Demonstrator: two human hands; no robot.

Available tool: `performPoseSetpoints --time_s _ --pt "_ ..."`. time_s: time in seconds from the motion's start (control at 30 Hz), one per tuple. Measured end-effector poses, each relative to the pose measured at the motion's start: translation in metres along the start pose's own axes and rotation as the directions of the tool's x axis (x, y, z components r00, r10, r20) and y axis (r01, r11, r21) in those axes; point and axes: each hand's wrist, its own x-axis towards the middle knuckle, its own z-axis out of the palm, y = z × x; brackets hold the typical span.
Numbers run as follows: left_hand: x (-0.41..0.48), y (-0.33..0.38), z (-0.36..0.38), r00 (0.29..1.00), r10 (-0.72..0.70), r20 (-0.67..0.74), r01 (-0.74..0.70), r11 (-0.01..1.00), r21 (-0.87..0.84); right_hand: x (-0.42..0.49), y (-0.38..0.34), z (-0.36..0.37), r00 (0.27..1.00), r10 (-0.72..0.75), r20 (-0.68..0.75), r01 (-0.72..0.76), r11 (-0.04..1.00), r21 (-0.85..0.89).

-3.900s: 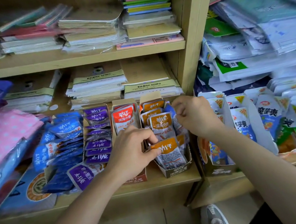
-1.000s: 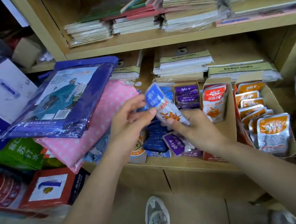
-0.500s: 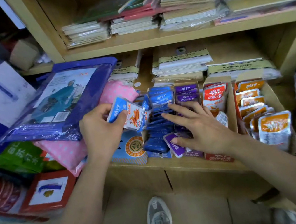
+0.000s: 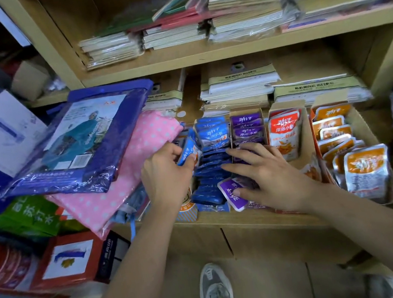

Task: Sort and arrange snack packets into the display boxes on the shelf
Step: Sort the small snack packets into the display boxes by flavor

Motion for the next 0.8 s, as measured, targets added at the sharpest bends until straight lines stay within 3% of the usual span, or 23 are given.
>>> performPoseSetpoints --time_s 0.1,0.23,0.3,0.4,0.53,0.6,0.67,0.73,0.8 --pt "0.001 0.001 0.002 0.999 -0.032 0.040 0.026 0.990 0.137 -0.011 0.006 -0.008 0.990 0.017 -0.137 -0.015 1.000 0.013" --pt "-0.002 0.002 -0.005 0.999 0.048 0.016 -0.047 0.999 -0.022 -0.025 0.026 -0.023 0.962 0.161 -0.220 -0.168 0.986 -0.010" --pt "-0.005 0.002 -0.010 0.997 0.081 -0.001 -0.081 0.993 -0.091 -0.033 0.035 -0.031 0.964 0.228 -0.137 -0.230 0.973 -0.004" --pt "-0.003 -0.002 -0.012 0.996 0.089 0.007 -0.088 0.992 -0.091 -0.045 0.045 -0.043 0.977 0.215 -0.019 -0.214 0.976 0.026" --pt "-0.007 0.005 -0.010 0.984 0.168 -0.051 -0.171 0.984 -0.051 -0.066 0.057 -0.063 0.959 0.214 0.185 -0.198 0.975 -0.105" --pt "-0.016 0.012 -0.011 0.928 0.372 -0.009 -0.371 0.922 -0.109 -0.072 0.060 -0.064 0.945 0.207 0.252 -0.162 0.969 -0.187" --pt "-0.027 0.016 -0.010 0.809 0.529 0.258 -0.470 0.844 -0.257 -0.071 0.063 -0.061 0.960 0.175 0.220 -0.125 0.967 -0.220" --pt "-0.035 0.014 -0.005 0.642 0.543 0.541 -0.488 0.834 -0.258 -0.069 0.067 -0.057 0.971 0.148 0.189 -0.108 0.972 -0.210" --pt "-0.037 0.010 0.004 0.556 0.524 0.645 -0.530 0.822 -0.210 -0.069 0.073 -0.057 0.973 0.135 0.189 -0.104 0.981 -0.163"
